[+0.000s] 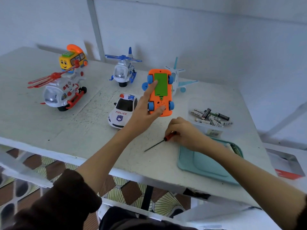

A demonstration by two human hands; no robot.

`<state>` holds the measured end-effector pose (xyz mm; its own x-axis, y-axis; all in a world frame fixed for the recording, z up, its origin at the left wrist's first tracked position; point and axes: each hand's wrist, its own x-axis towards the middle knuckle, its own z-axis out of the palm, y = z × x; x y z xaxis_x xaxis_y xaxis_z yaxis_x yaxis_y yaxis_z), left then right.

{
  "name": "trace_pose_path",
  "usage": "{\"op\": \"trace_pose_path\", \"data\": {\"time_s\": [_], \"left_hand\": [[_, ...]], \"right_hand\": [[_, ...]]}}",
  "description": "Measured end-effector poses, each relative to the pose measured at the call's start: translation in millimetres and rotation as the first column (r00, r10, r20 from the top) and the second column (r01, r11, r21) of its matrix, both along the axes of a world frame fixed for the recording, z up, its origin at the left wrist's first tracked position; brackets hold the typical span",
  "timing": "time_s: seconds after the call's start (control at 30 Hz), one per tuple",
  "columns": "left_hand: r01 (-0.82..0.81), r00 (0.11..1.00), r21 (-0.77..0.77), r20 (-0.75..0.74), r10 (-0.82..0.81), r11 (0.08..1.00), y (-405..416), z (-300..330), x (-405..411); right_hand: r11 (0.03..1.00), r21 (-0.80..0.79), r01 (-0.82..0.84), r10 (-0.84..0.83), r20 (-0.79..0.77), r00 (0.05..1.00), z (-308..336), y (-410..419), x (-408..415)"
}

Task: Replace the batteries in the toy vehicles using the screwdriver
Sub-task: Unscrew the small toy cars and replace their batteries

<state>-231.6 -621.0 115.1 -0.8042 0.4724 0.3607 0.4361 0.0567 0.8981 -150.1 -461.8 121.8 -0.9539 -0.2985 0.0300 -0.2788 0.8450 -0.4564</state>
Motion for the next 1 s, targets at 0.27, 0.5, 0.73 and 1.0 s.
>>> {"op": "trace_pose_path", "data": {"time_s": [0.27, 0.5, 0.73, 1.0], "left_hand": [[-0.120, 0.990, -0.071, -0.078, 0.114, 0.990, 8, -23, 2], [-0.086, 0.987, -0.104, -0.147, 0.070, 0.991, 10, -40, 6], [-0.087, 0.981, -0.110, -0.182, 0.066, 0.990, 9, -41, 6], [-0.073, 0.975, -0.140, -0.221, 0.041, 0.987, 9, -43, 5]], "right_hand": [[0.977, -0.192, 0.092, -0.096, -0.014, 0.995, 34, 26, 26], [0.896, -0.370, 0.246, -0.293, -0.075, 0.953, 45, 36, 41], [0.864, -0.375, 0.335, -0.428, -0.199, 0.882, 38, 34, 38], [0.874, -0.343, 0.345, -0.428, -0.205, 0.880, 35, 31, 36]]}}
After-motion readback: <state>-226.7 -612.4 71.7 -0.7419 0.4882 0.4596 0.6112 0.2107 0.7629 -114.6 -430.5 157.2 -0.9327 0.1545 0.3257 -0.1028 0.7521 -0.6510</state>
